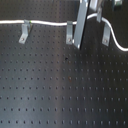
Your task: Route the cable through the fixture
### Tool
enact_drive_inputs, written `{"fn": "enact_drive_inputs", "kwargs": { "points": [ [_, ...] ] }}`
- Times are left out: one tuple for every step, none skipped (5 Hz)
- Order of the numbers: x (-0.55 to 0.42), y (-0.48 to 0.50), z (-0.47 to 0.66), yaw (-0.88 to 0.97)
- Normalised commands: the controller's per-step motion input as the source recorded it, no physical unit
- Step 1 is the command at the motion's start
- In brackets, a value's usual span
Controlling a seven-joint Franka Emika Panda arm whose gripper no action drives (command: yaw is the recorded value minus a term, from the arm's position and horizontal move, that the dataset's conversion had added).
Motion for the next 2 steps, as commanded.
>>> {"fn": "enact_drive_inputs", "kwargs": {
  "points": [
    [-0.068, -0.091, 0.64, 0.00],
    [-0.114, -0.088, 0.40, 0.03]
  ]
}}
